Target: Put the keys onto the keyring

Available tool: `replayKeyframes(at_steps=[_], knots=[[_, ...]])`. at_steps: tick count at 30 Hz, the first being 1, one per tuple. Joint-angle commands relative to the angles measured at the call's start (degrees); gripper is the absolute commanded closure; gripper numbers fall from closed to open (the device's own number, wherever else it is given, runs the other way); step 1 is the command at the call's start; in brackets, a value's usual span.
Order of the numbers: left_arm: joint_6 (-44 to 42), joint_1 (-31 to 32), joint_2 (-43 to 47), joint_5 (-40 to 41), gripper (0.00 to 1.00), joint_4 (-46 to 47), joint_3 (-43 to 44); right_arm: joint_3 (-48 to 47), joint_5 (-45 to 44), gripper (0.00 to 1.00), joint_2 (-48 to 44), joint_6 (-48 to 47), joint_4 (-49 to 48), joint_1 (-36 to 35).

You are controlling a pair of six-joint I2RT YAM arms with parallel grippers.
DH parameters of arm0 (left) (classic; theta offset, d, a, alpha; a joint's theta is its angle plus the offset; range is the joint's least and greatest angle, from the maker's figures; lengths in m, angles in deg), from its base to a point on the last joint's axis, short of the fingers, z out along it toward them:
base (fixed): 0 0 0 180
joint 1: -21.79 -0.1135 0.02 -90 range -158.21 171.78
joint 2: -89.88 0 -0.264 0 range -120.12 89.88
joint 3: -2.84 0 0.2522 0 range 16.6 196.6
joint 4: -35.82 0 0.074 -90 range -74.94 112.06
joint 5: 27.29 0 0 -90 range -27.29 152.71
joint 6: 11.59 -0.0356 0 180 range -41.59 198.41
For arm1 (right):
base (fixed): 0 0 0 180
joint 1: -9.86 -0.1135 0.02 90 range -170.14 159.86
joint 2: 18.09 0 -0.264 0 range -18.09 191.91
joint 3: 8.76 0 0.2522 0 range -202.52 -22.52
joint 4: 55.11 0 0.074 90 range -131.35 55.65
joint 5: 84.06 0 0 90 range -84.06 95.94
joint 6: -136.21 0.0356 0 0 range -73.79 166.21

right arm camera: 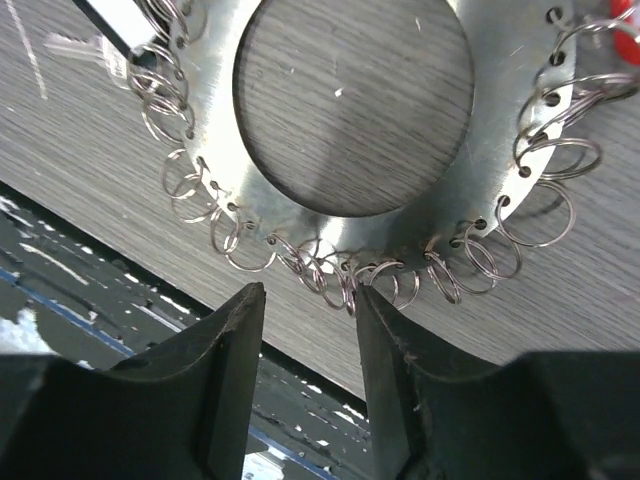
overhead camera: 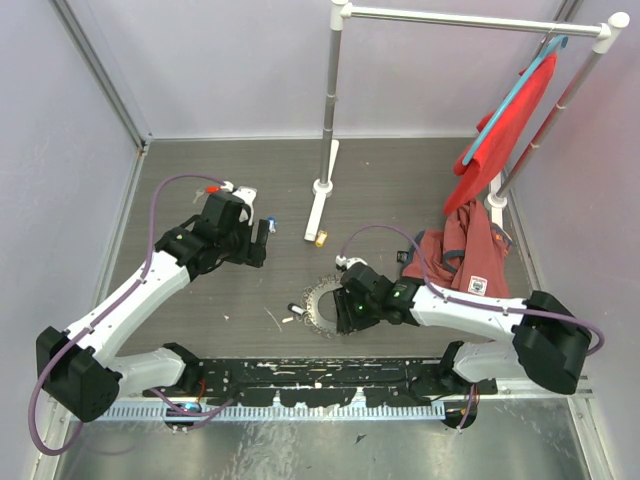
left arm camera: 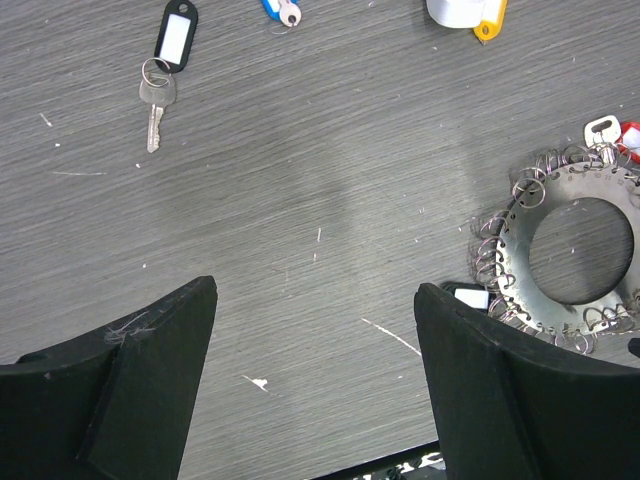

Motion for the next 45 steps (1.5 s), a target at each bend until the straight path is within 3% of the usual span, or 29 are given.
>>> replayKeyframes(at_steps=[1,5,8,12,20,22,26,28,32,36,45], knots=[[-0.64,-0.17,0.33,-0.41,0.13,0.07,1.11,-2.26,-2.24,0.54,3.24,-1.39,1.07,-1.21],[-0.71,-0.19,0.30,-0.35,0.13,0.07,1.11,-3.47,-5.93,0.60,5.92,-1.56,4.29,-1.67],[-0.67,-0.17,0.16,-0.26,0.13,0.02,1.19,-3.16,-6.68,0.77,4.86,-0.76,4.29,-1.73],[-0.77,-0.17,0.14,-0.38,0.13,0.04,1.19,-4.31,-12.68,0.91,4.58,-0.16,8.69,-1.67],[-0.88,-0.17,0.20,-0.34,0.13,-0.02,1.27,-7.81,-23.85,0.96,7.75,-0.11,17.19,-1.70],[-0.93,-0.17,0.14,-0.40,0.13,-0.03,1.28,-8.54,-25.09,0.94,8.32,-0.65,18.59,-1.67],[-1.02,-0.16,0.10,-0.39,0.13,0.00,1.37,-9.54,-27.92,0.69,6.24,-0.66,19.34,-1.63],[-1.10,-0.17,0.16,-0.43,0.13,-0.02,1.46,-10.68,-31.47,0.61,5.37,0.81,20.81,-1.70],[-1.08,-0.17,0.29,-0.49,0.13,-0.04,1.46,-12.85,-37.49,0.57,4.56,4.19,22.93,-1.68],[-1.08,-0.16,0.29,-0.71,0.13,0.05,1.37,-14.78,-35.37,0.52,5.58,6.61,18.22,-1.64],[-0.93,-0.12,0.45,-1.07,0.13,0.24,1.37,-20.46,-32.10,0.42,14.67,22.02,9.66,2.64]])
